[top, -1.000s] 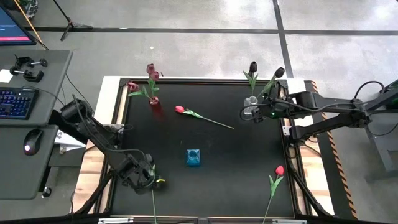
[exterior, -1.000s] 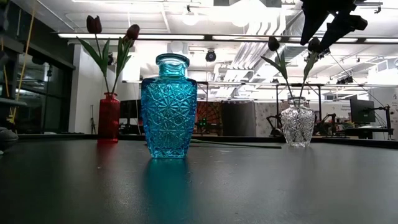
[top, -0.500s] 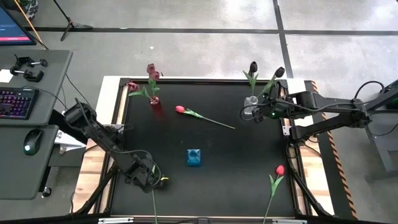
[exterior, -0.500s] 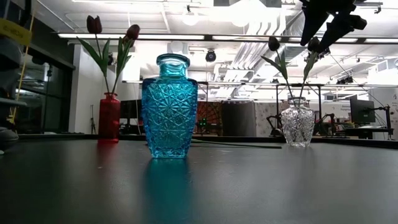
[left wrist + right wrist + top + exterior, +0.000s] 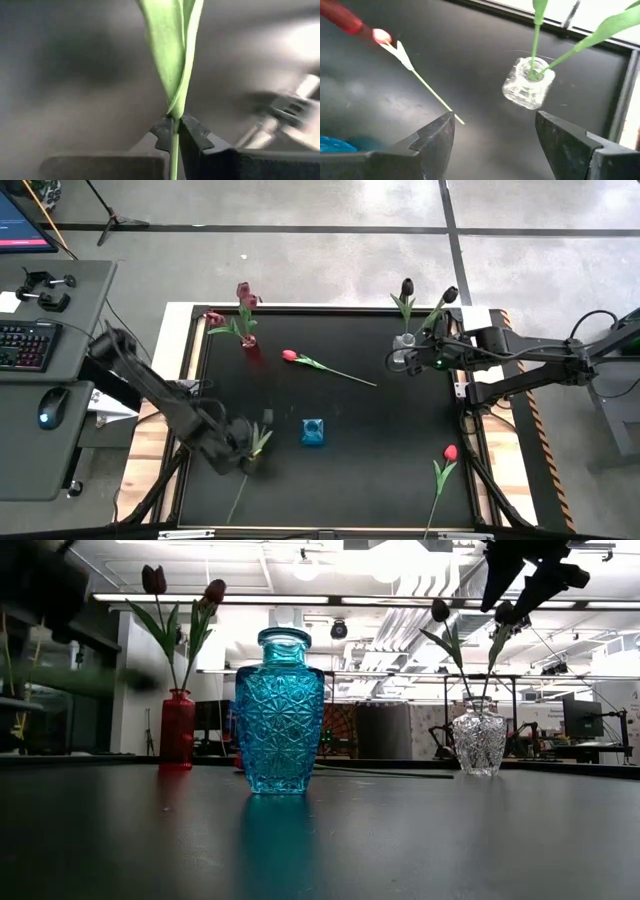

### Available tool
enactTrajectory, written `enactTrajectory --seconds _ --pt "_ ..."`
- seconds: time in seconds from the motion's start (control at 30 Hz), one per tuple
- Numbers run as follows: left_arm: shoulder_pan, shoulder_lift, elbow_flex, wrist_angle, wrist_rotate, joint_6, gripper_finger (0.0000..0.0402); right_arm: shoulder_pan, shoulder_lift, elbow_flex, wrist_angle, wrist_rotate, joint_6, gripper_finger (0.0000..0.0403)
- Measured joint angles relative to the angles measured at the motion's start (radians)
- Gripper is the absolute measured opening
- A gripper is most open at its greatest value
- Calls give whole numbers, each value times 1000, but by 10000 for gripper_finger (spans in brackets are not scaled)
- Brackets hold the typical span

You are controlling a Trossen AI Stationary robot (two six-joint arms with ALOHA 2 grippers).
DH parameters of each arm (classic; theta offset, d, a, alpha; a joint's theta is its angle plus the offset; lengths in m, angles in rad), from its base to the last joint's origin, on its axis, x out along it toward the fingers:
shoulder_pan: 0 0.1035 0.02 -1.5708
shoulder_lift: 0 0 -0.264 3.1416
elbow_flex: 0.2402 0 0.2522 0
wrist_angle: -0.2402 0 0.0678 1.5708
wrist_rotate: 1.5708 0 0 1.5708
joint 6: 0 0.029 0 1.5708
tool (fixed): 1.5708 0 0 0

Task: Sort flowers into vase by color
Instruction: Put the black flower into the transparent vase

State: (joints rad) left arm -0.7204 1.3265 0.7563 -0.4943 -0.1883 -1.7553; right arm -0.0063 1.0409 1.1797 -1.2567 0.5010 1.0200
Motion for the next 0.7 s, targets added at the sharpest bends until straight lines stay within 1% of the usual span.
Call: enactTrajectory --seconds 0.1,0.17,0.2,0.27,0.33,0.4,0.47,0.53,0.6,0.7 --pt "26 -137 0 45 -167 237 2 0 0 0 67 -16 -27 266" --pt "72 -210 1 100 -276 435 1 1 0 0 142 -36 -62 266" --pt "111 -237 1 143 -312 550 1 1 0 0 188 -46 -85 266" --pt "206 -268 1 259 -339 783 1 1 -1 0 292 -64 -127 266" --pt "320 -272 2 412 -310 977 1 1 -2 3 392 -89 -173 266" --pt "433 -249 2 586 -236 1138 1 1 -2 17 493 -98 -215 266" --pt "538 -210 3 745 -146 1256 1 3 -3 37 567 -106 -245 266" --pt "632 -155 8 869 -64 1323 1 3 -3 65 633 -107 -286 266" --pt "708 -93 40 907 18 1370 0 3 -3 101 683 -106 -325 266" --pt "788 27 125 913 131 1463 0 3 -3 153 764 -81 -397 266"
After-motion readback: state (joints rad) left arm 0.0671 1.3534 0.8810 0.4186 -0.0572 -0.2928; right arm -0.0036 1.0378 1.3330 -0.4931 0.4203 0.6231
